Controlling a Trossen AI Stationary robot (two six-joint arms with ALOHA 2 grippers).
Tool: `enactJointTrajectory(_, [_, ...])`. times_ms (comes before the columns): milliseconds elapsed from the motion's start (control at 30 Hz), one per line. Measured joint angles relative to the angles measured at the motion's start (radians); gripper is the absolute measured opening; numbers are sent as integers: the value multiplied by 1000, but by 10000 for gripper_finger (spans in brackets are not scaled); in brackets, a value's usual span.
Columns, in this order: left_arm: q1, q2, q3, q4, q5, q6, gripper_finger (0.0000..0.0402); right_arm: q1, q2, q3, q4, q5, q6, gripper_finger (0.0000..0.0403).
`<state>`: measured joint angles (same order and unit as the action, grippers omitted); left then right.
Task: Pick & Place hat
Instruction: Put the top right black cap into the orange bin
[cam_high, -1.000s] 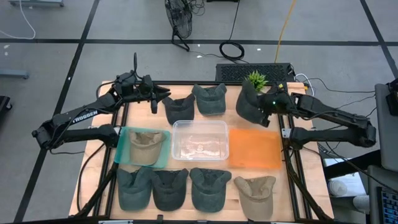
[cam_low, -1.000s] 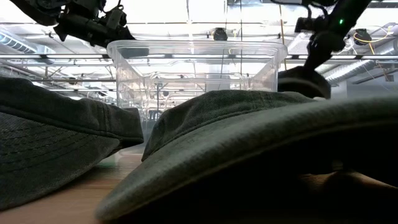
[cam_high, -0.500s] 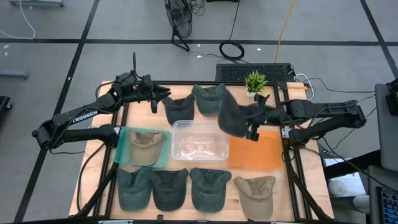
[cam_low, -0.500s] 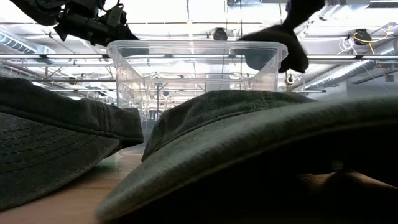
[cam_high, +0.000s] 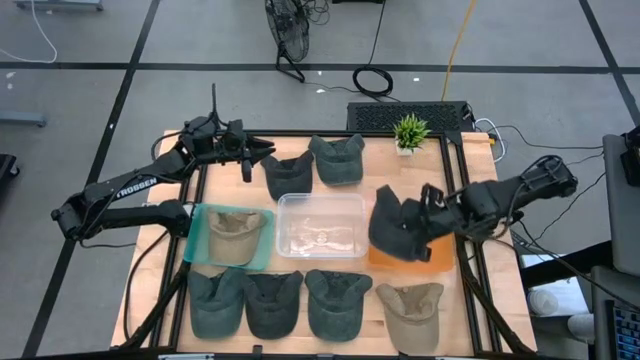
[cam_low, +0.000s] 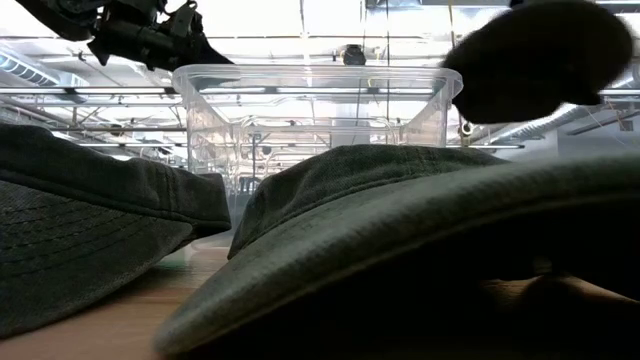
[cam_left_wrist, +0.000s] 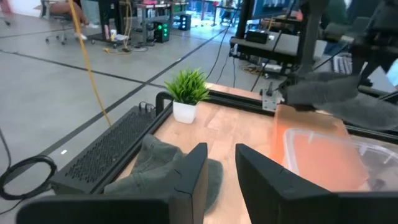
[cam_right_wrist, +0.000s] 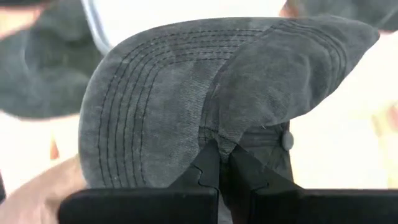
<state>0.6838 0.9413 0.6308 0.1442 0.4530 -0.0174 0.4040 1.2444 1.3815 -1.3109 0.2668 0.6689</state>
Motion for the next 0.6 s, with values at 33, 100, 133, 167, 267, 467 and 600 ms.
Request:
enactJointTrajectory(33, [-1,0,0,1,1,0,93,20,0,-17,-3,-8,25,0])
enactJointTrajectory(100, [-1,0,0,9,1,0,93,50,1,-57,-3,-10,70,0])
enactJointTrajectory(133, [-1,0,0,12,2,0,93,61,1,-79,-3,-10,87,0])
enactJointTrajectory(167, [-1,0,0,16,2,0,93,71,1,-102,-4,-10,98,0])
enactJointTrajectory(267, [-1,0,0,19,2,5,93,94,1,-175,0,-10,90,0])
enactJointTrajectory(467, [0,0,0,48,2,8,93,104,1,-317,92,-10,-13,0])
enactJointTrajectory(600, [0,0,0,58,2,4,93,104,1,-387,163,-10,-104,0])
